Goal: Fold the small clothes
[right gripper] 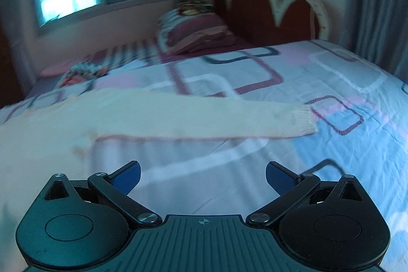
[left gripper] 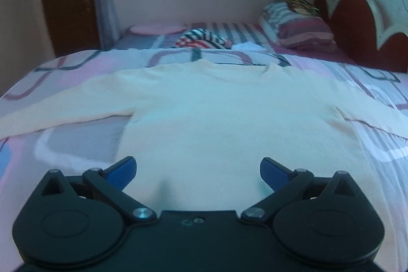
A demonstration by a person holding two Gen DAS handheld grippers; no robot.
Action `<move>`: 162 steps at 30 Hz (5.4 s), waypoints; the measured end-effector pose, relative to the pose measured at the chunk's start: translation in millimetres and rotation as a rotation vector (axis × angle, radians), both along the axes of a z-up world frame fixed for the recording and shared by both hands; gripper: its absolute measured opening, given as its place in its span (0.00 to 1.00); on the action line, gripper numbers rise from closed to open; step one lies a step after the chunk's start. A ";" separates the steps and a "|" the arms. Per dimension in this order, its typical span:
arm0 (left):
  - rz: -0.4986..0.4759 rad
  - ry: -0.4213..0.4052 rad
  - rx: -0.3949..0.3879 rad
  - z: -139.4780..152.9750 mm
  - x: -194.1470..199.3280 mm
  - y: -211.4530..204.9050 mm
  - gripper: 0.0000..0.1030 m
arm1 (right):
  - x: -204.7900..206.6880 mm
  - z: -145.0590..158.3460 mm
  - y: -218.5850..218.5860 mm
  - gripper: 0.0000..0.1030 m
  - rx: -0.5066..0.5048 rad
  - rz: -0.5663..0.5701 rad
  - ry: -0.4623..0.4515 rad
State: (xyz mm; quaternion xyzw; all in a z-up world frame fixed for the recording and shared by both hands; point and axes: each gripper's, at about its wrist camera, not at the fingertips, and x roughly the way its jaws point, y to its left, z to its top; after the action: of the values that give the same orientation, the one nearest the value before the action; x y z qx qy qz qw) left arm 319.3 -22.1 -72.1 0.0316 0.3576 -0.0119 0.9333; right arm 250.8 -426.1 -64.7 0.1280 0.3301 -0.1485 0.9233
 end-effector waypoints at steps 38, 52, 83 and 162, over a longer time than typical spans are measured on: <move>0.002 -0.023 0.031 -16.8 88.8 12.3 1.00 | 49.5 -63.6 -146.7 0.01 0.283 -0.369 -0.126; 0.065 -0.013 0.070 -8.2 83.6 50.6 1.00 | 122.8 -26.4 -34.2 0.01 0.244 -0.062 -0.172; 0.053 0.017 -0.214 -11.2 88.4 74.8 0.98 | 191.9 -58.3 259.3 0.22 0.191 0.567 -0.118; -0.051 -0.034 -0.052 -40.8 170.9 53.2 0.68 | 220.6 -55.7 111.7 0.20 0.250 0.181 -0.138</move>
State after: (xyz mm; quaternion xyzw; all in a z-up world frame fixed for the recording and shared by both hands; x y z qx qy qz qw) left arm 490.2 31.2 -112.8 0.0165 0.3404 -0.0446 0.9391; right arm 471.4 -314.4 -120.4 0.2215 0.2921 -0.0135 0.9303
